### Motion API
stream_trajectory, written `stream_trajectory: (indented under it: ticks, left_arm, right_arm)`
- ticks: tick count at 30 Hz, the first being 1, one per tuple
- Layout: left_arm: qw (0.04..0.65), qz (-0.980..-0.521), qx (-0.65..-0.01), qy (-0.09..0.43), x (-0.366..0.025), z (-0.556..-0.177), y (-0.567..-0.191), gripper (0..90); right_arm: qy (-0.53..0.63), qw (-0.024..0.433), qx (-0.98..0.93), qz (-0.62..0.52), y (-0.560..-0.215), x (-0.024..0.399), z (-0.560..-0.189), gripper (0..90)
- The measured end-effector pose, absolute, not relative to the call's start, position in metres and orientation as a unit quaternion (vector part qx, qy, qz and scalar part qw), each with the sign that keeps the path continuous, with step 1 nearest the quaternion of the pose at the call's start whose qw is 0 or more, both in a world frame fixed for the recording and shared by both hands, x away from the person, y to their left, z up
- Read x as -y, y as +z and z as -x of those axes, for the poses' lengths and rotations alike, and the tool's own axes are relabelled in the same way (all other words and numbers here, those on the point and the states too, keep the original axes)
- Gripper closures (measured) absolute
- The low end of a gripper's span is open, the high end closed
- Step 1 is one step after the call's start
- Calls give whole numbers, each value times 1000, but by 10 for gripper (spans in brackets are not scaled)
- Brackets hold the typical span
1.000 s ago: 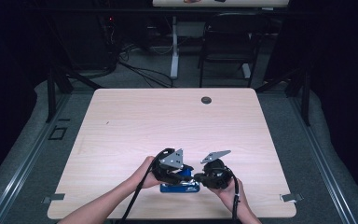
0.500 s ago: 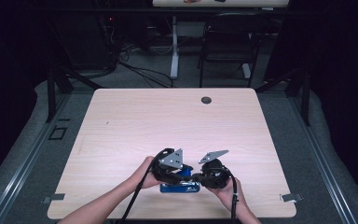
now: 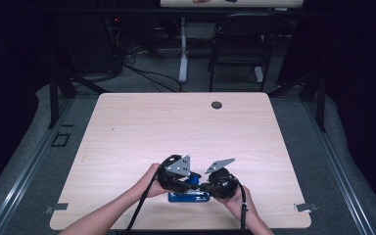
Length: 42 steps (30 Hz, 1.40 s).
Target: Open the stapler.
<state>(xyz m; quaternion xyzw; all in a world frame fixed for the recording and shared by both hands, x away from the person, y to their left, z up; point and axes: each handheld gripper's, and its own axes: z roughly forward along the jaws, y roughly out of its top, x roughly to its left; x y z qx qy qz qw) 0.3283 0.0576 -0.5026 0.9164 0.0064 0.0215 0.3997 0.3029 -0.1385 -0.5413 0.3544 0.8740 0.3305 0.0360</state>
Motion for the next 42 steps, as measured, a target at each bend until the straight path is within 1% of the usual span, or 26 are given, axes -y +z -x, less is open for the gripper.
stream_trajectory:
  ticks: [12,21,27,31,33,42]
  left_arm:
    - [382,-924,-8,16,-62,-329,-494,662]
    - [363,-932,-1,24,-65,-325,-488,663]
    - [365,-931,-3,20,-66,-327,-488,663]
    - [370,-929,-11,11,-74,-330,-486,663]
    - [378,-926,-14,13,-78,-330,-486,663]
    - [374,-927,-14,16,-87,-328,-483,663]
  right_arm:
    - [332,33,-874,-352,-542,139,-303,898]
    - [333,31,-875,-349,-541,139,-303,894]
    - [334,32,-875,-349,-541,139,-303,894]
    - [328,33,-877,-350,-543,137,-302,891]
    - [327,33,-877,-349,-543,137,-302,890]
    - [329,32,-877,-350,-543,138,-303,881]
